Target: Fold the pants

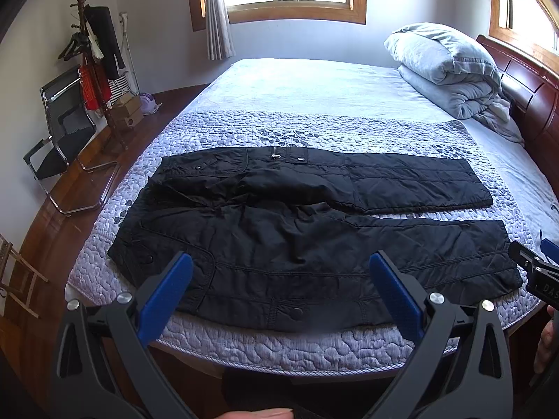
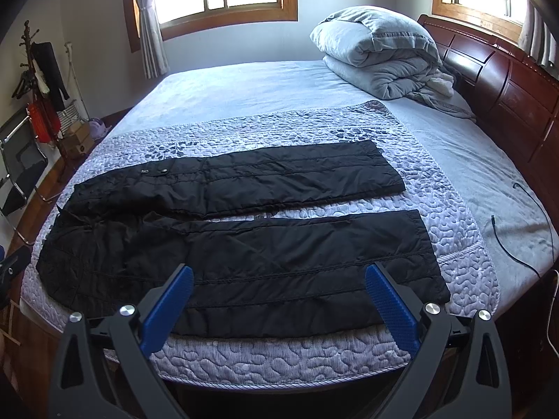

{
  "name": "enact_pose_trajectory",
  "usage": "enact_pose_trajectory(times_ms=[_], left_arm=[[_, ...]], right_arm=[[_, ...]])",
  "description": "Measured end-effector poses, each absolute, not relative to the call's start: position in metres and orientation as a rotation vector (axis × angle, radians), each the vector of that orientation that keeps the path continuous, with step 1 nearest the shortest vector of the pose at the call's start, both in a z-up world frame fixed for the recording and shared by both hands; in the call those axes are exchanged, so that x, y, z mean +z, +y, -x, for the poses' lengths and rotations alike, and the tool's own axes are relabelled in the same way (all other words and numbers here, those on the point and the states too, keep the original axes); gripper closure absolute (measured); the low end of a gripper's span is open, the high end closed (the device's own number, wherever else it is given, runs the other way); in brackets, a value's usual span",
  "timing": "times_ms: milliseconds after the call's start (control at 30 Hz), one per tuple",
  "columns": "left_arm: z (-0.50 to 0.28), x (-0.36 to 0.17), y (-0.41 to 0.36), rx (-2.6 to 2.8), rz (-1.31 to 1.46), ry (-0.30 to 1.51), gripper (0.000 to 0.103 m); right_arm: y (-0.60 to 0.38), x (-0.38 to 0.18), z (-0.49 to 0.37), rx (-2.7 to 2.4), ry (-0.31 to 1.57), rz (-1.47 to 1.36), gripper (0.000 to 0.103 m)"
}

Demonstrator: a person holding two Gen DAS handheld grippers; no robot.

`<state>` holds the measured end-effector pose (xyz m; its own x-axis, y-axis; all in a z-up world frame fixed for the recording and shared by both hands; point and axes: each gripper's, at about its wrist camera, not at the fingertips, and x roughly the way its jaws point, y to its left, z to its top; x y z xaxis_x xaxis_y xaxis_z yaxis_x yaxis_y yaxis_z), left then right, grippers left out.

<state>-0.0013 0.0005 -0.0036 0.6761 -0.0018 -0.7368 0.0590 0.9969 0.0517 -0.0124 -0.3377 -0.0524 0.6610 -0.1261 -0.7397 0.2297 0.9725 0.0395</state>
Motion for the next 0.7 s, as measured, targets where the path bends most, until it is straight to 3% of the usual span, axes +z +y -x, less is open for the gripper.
enact_pose_trajectory(times_ms=[700], left_arm=[[0.0009,0.0003,-0.0029,-0.045,-0.079,0.826,0.002]], right_arm=[[-0.3372,-0.0526,0.0122,-0.205,0.823,-0.131,0.003]])
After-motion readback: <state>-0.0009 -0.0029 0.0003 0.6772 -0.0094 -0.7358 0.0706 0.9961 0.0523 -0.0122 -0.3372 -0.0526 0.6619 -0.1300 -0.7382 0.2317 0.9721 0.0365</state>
